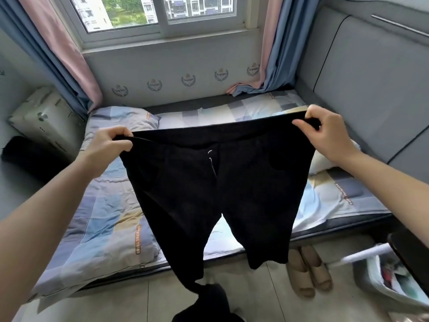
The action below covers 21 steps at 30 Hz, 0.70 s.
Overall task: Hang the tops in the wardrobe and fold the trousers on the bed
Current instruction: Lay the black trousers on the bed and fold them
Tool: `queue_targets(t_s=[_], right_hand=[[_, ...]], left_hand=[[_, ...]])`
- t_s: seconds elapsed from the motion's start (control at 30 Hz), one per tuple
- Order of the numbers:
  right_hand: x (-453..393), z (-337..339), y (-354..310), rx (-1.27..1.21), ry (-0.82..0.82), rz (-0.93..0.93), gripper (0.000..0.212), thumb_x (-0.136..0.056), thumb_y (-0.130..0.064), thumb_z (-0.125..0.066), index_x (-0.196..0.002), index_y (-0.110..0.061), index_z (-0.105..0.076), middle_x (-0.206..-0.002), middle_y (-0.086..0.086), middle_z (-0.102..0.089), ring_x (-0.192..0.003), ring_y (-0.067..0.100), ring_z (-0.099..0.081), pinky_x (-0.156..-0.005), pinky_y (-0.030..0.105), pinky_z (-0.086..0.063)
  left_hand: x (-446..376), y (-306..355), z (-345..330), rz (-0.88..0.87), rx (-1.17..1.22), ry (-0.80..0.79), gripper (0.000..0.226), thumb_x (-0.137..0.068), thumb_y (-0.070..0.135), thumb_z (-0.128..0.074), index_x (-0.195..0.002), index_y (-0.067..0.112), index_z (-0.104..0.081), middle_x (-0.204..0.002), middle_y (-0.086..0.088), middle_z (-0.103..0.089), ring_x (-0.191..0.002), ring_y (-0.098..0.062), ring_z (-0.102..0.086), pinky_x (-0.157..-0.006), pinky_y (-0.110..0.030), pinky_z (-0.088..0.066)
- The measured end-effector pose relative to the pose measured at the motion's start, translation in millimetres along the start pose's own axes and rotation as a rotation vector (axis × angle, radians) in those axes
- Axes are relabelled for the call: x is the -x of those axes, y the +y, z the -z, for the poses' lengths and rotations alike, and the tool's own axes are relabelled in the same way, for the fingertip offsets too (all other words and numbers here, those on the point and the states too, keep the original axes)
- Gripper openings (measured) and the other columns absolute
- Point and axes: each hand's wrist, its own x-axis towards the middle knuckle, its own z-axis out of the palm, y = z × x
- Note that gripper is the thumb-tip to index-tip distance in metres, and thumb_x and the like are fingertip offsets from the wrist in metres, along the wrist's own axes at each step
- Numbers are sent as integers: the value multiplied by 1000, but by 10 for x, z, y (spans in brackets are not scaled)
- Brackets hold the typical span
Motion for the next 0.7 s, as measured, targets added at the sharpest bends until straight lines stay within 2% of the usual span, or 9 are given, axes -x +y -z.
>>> queue_targets(t_s=[0.07, 0.1, 0.2, 0.3, 0.4, 0.5, 0.57, 0.63, 0.7], right_hand=[[-152, -82, 28, -12, 9, -15, 35, -90, -30, -65, -71, -12, -41, -61, 5, -40, -58, 16, -34, -57, 25, -31], [-206, -130, 48, -15, 6, -24, 35, -90, -31, -64, -72, -12, -41, -60, 5, -40, -57, 16, -34, -57, 24, -31], [-357, -297, 148, -25, -15, -46, 34, -90, -30, -64, -72, -12, -41, -59, 1, -39, -57, 12, -41, -56, 18, -31], [-509, -417, 282, -31, -46, -49, 34, -90, -30, -65, -70, -15, -42, -57, -4, -40, -58, 6, -44, -55, 15, -32], [-855, -522, 473, -66, -52, -69, 35, -90, -34, -64, -68, -17, -42, -62, 1, -42, -56, 8, -38, -56, 20, -31], [-1395, -648, 613, -92, -34, -112, 37, -90, -33, -63, -70, -9, -43, -60, 1, -38, -58, 11, -35, -58, 24, -31], [-1947, -888, 755, -68, -20, -112, 37, -90, -34, -63, -73, -7, -45, -62, 2, -40, -59, 12, -37, -59, 22, -32], [-2607, -1316, 1004, 31, -10, -120, 36, -91, -39, -60, -76, -9, -46, -68, 8, -48, -66, 21, -47, -64, 30, -38], [-3276, -1841, 1305, 182, -24, -138, 30, -93, -43, -54, -86, -14, -49, -82, 11, -57, -81, 31, -55, -71, 37, -44]], left_hand=[[-124, 15, -1, 60, 75, 4, 26, -72, -11, -49, -66, 14, -52, -67, -6, -39, -60, -20, -36, -49, -25, -33], [-177, 10, -6, 75, 77, -13, 25, -71, -8, -50, -66, 16, -50, -66, -5, -36, -59, -19, -34, -49, -27, -31], [-416, -70, 25, 61, -35, -104, 22, -67, 7, -65, -64, 20, -47, -65, -3, -33, -59, -17, -29, -53, -32, -21], [-653, -170, 82, 15, -164, -159, 28, -78, 19, -81, -72, 14, -54, -68, -6, -34, -61, -22, -26, -54, -31, -20], [-1006, -182, 132, 37, -81, -190, 22, -77, 24, -78, -75, 15, -58, -74, -7, -41, -66, -24, -34, -52, -23, -38], [-1472, -148, 162, 65, 100, -197, 16, -73, 24, -76, -74, 19, -61, -78, -6, -49, -71, -15, -47, -63, -14, -51], [-2020, -165, 136, 57, 126, -148, 15, -79, 19, -74, -74, 22, -61, -75, -2, -50, -67, -11, -49, -60, -14, -50], [-2808, -266, 26, 28, 36, -12, 21, -85, 12, -73, -74, 24, -59, -71, 3, -51, -63, -6, -49, -57, -13, -45], [-3659, -453, -143, -65, -117, 165, 23, -86, 13, -73, -76, 25, -57, -75, 5, -55, -65, 0, -51, -65, -14, -45]])
